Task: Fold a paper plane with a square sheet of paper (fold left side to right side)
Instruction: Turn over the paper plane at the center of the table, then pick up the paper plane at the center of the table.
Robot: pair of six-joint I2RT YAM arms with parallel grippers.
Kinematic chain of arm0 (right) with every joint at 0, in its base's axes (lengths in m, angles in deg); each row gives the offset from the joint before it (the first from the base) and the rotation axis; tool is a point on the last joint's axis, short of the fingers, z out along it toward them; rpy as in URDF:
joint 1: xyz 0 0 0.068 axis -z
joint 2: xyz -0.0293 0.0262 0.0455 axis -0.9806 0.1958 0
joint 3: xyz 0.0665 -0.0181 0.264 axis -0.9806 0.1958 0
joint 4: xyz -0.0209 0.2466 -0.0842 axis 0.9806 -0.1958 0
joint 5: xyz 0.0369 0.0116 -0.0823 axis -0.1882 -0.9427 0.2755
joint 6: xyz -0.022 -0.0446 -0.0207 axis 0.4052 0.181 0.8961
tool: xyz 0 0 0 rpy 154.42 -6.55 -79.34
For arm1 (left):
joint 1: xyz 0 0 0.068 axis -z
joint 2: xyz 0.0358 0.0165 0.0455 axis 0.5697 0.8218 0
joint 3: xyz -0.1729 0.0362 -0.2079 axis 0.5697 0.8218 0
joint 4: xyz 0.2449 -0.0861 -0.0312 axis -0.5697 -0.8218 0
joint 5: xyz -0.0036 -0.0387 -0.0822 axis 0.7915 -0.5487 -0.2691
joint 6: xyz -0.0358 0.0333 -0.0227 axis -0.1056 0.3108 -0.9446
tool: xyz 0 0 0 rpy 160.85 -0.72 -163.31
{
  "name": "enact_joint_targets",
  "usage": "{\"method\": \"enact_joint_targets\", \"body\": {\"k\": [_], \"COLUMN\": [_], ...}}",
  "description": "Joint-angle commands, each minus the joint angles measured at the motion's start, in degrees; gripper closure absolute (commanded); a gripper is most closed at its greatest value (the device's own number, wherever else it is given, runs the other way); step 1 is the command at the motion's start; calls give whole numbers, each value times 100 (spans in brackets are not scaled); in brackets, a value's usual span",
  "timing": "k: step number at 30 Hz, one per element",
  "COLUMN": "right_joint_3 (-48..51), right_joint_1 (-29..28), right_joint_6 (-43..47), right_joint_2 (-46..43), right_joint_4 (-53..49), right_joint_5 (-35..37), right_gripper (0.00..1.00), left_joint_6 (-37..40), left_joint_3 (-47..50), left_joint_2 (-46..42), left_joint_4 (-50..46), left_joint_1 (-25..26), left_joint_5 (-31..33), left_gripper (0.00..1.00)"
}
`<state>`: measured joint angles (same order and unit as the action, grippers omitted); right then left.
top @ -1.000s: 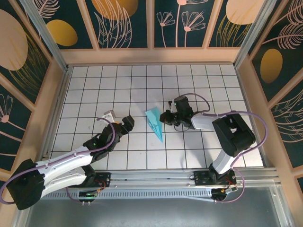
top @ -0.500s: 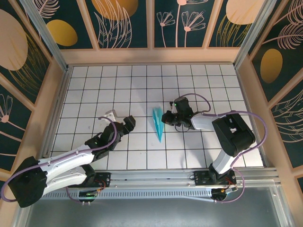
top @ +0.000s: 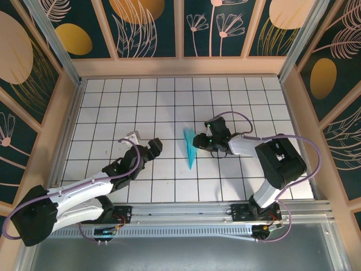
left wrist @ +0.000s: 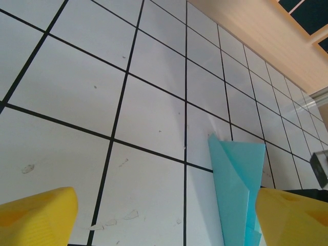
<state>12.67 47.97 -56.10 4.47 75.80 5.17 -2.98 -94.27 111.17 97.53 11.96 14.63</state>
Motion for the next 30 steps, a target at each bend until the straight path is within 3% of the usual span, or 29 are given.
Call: {"method": "enact_joint_targets", "body": {"k": [1, 6, 12, 30], "right_joint_3": [-334, -813, -1245, -1379], "right_joint_1": [-135, -445, -869, -1073], "right_joint_6": [120, 162, -208, -438], "right_joint_2": [-432, -641, -430, 166], "right_joint_4": [-645, -1679, -2361, -2245], "right_joint_5": [553, 1023, 970, 691], "right_gripper": [54, 50, 50, 69], "left_joint_6": [-8, 61, 87, -14], "left_joint_3": [-176, -192, -136, -52], "left_joint_2": [-40, -212, -493, -651], "left_joint_4": [4, -116, -277, -401], "left_joint_1": [-73, -171, -231, -252], "left_joint_5": [-21, 21, 157, 173], "left_gripper": [10, 10, 8, 8]}}
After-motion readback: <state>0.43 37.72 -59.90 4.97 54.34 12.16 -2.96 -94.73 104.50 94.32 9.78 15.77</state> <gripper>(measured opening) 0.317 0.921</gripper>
